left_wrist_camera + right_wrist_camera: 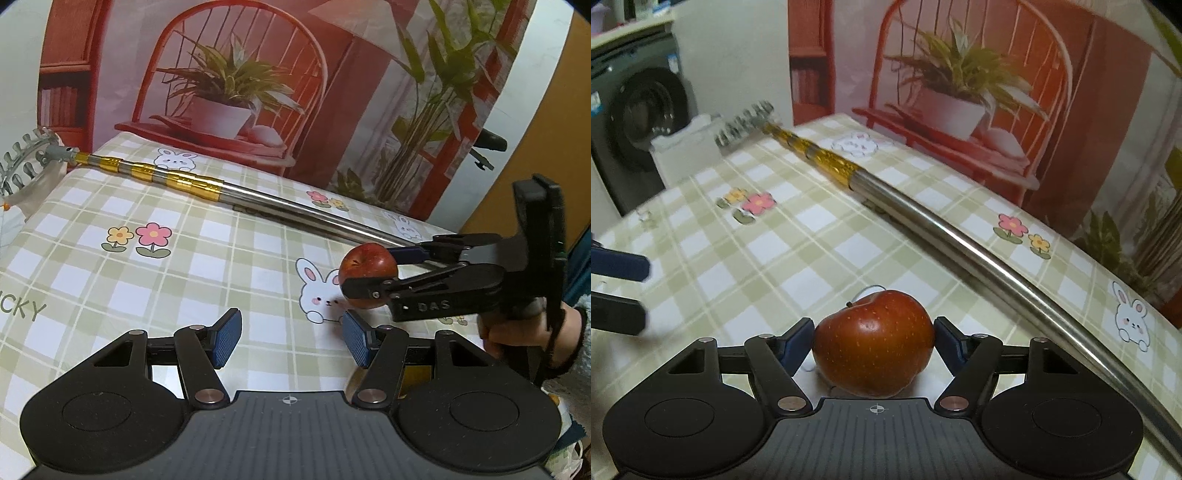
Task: Organize fruits
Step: 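Carry the red apple over the plate with the right gripper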
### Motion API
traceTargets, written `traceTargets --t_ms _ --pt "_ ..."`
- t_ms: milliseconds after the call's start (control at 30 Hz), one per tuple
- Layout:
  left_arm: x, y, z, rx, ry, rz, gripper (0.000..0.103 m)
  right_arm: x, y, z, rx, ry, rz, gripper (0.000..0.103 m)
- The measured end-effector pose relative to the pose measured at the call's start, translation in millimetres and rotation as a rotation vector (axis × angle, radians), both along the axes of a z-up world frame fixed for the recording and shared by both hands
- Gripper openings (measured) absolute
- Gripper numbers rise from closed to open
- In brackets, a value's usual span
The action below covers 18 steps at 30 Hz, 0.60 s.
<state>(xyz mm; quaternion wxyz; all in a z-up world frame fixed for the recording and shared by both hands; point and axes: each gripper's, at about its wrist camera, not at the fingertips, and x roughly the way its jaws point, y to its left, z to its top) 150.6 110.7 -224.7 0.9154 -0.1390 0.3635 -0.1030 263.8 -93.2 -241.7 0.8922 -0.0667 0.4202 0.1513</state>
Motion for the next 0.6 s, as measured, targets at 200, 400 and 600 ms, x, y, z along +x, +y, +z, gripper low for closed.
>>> traceTargets --t_ms 200,400,600 --pt "-11 -6 6 -0.001 -0.014 -0.022 0.063 -30 -5 23 0.042 -0.041 0.010 0.067" --pt "-19 -12 12 -0.010 -0.021 -0.045 0.063 -80 -13 54 0.107 -0.093 0.021 0.067" --pt "-28 -22 17 -0.004 -0.034 -0.073 0.063 -132 -12 61 0.135 -0.089 0.023 0.067"
